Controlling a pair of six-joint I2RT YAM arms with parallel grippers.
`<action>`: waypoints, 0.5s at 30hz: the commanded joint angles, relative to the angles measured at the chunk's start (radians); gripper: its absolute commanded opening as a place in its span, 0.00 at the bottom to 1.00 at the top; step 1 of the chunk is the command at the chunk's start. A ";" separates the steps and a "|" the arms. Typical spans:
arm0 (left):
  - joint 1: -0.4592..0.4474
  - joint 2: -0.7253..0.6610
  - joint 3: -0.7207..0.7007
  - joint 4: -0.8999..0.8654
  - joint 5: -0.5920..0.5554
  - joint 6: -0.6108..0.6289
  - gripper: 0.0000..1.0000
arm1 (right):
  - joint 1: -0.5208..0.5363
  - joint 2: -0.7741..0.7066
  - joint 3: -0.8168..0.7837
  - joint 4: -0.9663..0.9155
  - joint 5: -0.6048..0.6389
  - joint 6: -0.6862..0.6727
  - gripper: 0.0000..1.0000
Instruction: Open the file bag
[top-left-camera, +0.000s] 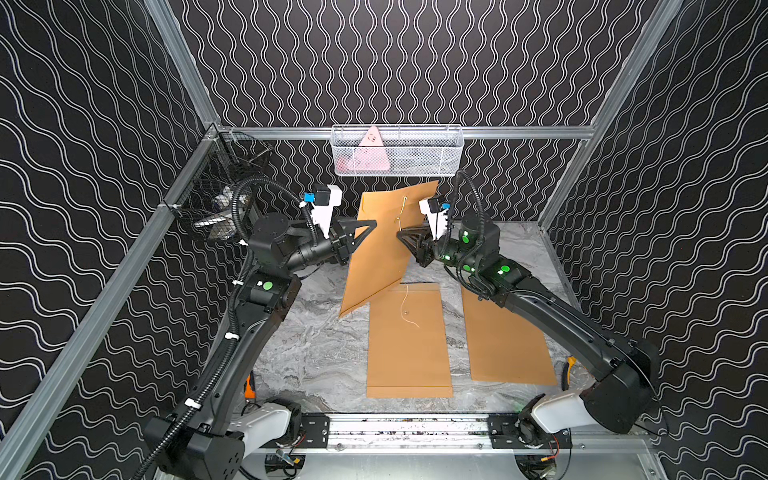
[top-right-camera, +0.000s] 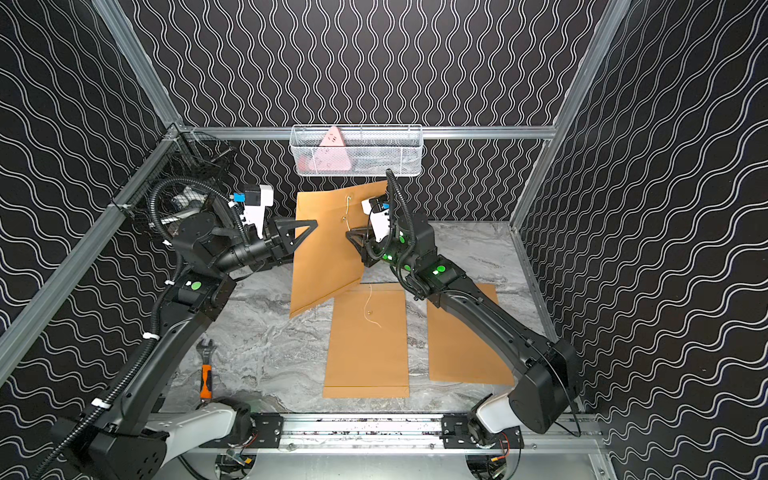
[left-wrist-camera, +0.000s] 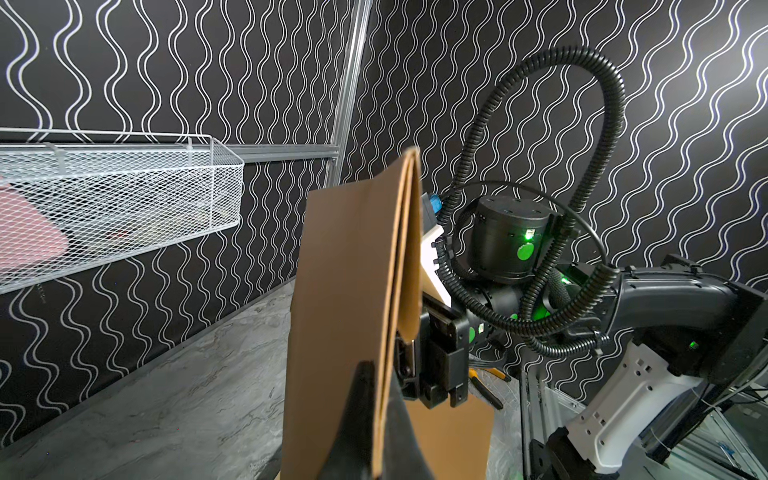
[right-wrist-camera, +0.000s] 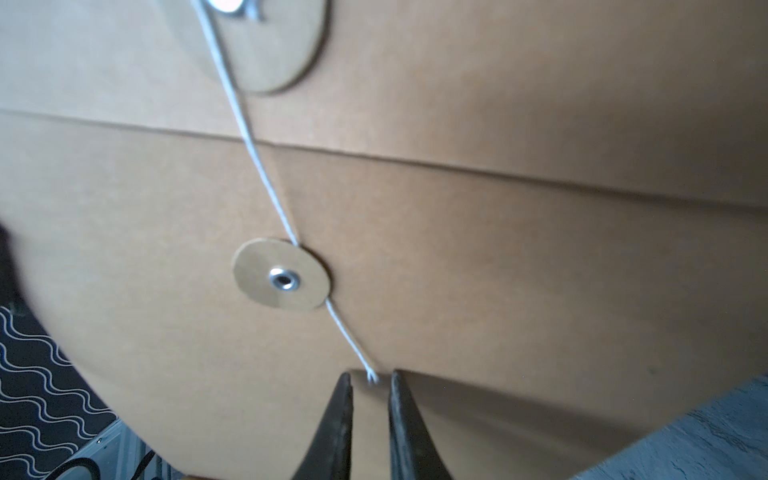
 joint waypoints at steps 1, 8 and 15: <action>-0.003 0.004 0.012 0.027 0.016 0.006 0.00 | 0.001 0.003 0.011 0.041 -0.007 -0.014 0.18; -0.004 0.005 0.009 0.033 0.021 0.002 0.00 | 0.002 0.009 0.027 0.031 -0.003 -0.023 0.18; -0.004 0.004 0.013 0.022 0.023 0.011 0.00 | 0.002 0.019 0.035 0.028 -0.001 -0.028 0.14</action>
